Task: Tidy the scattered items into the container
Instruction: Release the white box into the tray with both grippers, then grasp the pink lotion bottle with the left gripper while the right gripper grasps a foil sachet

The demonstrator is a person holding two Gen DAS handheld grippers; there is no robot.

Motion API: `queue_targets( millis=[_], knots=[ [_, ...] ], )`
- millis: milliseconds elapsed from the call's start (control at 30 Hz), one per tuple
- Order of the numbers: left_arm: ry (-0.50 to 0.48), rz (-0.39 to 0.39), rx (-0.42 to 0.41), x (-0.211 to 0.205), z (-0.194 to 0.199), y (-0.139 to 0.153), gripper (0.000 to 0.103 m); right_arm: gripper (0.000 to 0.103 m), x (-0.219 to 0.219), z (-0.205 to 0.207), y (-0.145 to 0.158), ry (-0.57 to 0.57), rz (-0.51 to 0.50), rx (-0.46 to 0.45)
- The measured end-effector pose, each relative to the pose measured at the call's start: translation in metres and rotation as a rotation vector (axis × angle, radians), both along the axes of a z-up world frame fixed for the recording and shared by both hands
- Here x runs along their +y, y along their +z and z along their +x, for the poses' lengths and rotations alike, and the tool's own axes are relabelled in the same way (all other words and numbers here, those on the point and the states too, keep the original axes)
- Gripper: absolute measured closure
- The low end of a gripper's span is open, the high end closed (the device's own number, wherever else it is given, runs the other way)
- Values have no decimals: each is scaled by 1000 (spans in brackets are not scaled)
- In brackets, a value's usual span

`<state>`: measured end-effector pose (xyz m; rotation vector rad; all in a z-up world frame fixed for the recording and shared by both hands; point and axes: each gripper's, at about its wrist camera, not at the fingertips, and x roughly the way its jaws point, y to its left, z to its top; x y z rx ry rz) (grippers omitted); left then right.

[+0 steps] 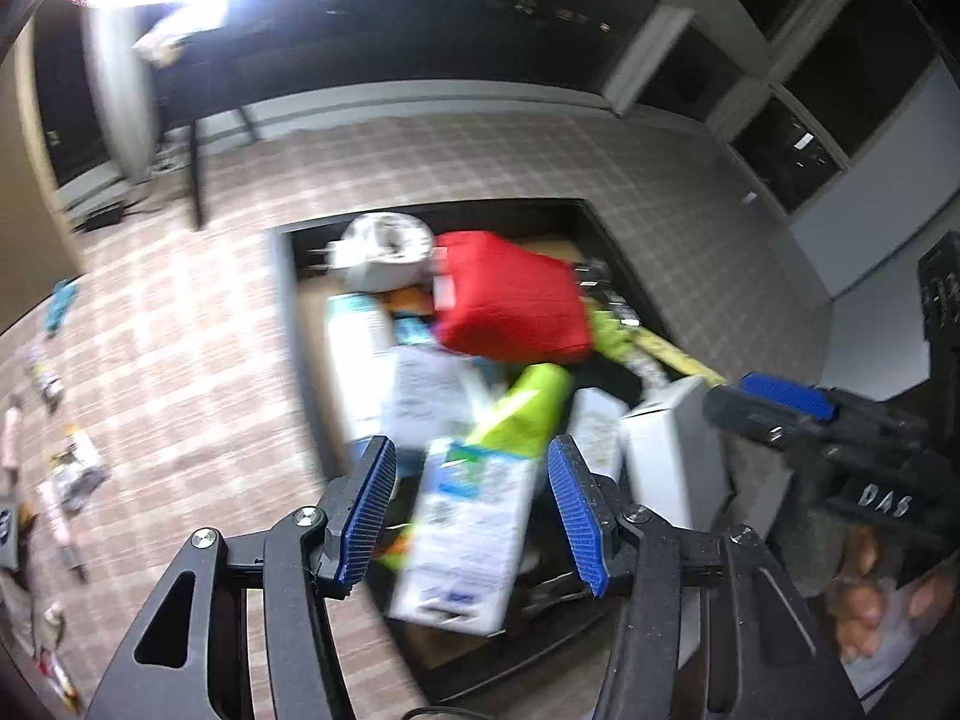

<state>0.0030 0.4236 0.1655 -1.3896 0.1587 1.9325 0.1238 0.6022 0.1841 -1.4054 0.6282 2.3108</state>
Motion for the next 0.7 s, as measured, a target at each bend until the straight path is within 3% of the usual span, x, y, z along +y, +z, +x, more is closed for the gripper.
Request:
queue_targets(
  millis=[467, 700],
  knots=[
    [307, -107, -25, -167, -73, -45, 53, 47, -129, -118, -24, 307, 6, -2],
    [403, -148, -62, -216, -99, -76, 53, 47, -188, -182, -47, 439, -19, -22]
  ],
)
